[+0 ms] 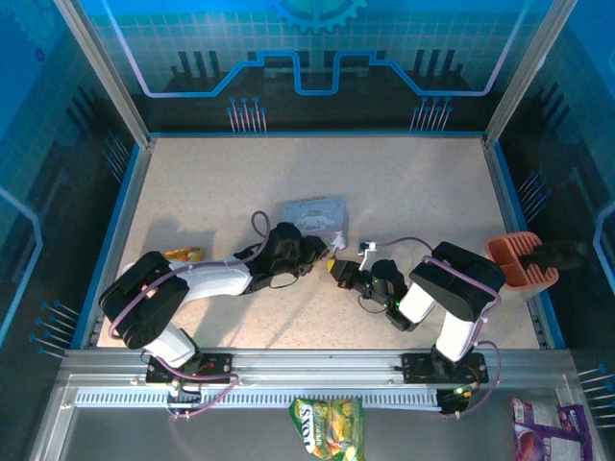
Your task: Unlock a padlock with a key
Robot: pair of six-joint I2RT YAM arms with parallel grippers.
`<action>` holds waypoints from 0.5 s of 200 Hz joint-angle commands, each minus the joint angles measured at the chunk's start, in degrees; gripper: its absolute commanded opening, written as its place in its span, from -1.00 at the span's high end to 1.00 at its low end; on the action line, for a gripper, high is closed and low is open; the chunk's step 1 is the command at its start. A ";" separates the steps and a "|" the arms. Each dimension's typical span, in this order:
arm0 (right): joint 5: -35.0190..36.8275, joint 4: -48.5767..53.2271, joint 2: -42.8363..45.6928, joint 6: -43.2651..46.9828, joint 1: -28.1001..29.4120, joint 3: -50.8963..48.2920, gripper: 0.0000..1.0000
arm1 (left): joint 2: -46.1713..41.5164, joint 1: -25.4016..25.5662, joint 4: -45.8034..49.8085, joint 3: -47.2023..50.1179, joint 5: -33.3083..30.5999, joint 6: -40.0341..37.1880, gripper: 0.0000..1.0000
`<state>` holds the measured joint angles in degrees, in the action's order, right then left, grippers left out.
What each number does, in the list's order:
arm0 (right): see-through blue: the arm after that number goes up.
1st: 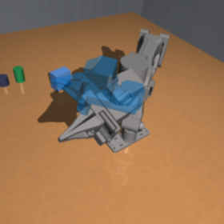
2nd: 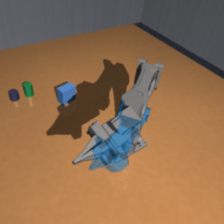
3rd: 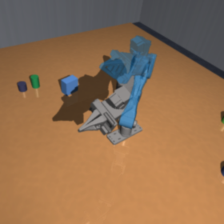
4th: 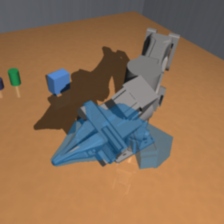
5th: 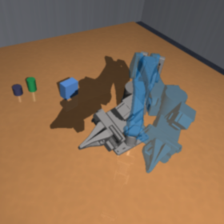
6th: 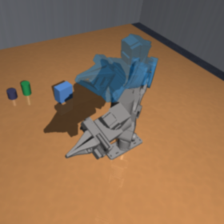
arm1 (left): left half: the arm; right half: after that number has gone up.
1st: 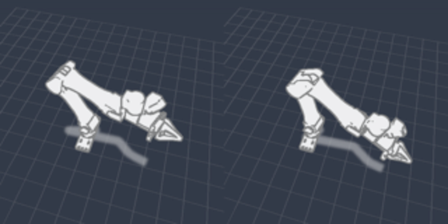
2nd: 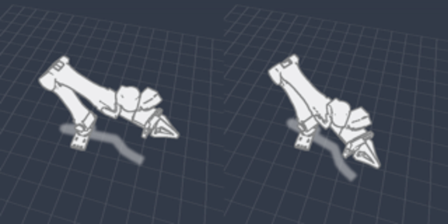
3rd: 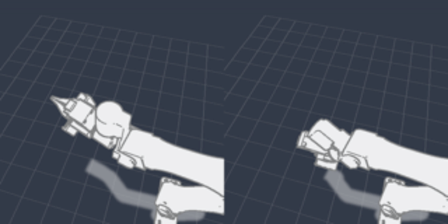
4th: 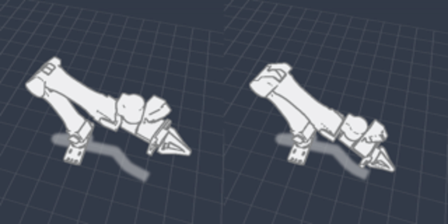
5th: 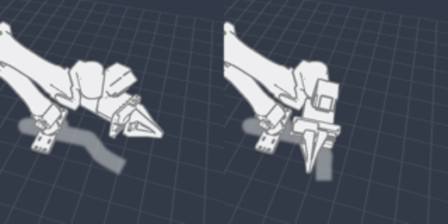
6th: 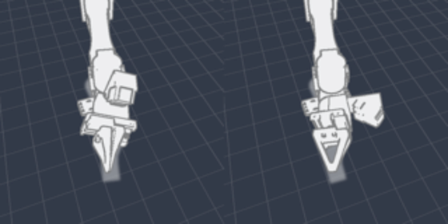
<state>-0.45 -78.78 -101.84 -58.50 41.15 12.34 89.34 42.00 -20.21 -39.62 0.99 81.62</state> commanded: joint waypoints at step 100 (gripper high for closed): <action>-15.30 8.77 4.68 9.09 -0.73 0.94 1.00 | 4.73 -8.65 11.49 -8.55 8.94 -20.01 0.96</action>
<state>-9.15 -76.31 -98.67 -53.82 41.08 11.46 92.64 33.41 -10.70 -43.97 4.93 66.13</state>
